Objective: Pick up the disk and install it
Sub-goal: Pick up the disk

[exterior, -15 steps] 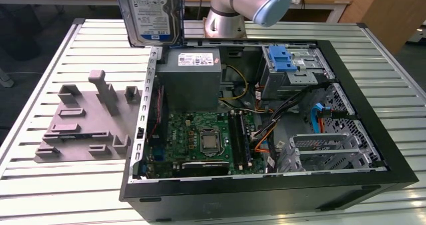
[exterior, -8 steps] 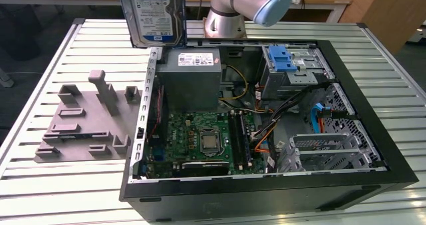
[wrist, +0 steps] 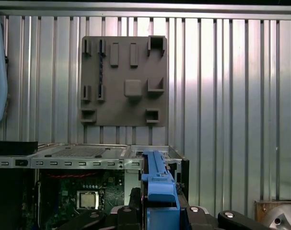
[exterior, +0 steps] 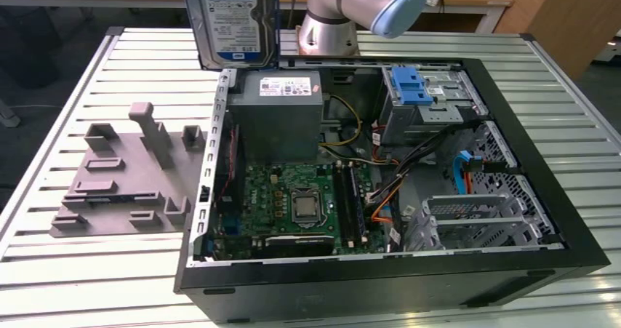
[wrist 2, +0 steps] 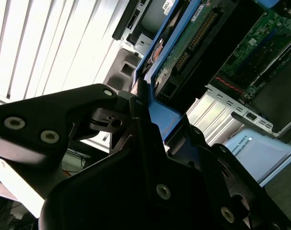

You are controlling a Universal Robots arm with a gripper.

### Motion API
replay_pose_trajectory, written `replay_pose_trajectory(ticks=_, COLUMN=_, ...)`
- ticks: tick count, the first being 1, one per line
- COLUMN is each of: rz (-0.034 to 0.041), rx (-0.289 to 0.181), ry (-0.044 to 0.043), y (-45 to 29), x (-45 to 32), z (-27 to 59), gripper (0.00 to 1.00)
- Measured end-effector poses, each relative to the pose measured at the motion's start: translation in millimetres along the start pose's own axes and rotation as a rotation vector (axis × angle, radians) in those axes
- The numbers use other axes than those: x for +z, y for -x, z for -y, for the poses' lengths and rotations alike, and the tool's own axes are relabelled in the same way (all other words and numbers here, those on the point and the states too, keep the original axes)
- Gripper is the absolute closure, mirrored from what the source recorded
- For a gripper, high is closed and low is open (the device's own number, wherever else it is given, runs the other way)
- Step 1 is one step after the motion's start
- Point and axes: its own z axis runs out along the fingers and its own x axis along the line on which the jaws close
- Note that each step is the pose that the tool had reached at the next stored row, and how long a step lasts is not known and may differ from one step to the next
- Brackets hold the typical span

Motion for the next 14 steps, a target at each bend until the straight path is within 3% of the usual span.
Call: replay_pose_trajectory(ticks=14, rz=0.0000, rx=0.000, ry=-0.0001, y=-4.4, x=-0.1, z=1.1, gripper=0.64)
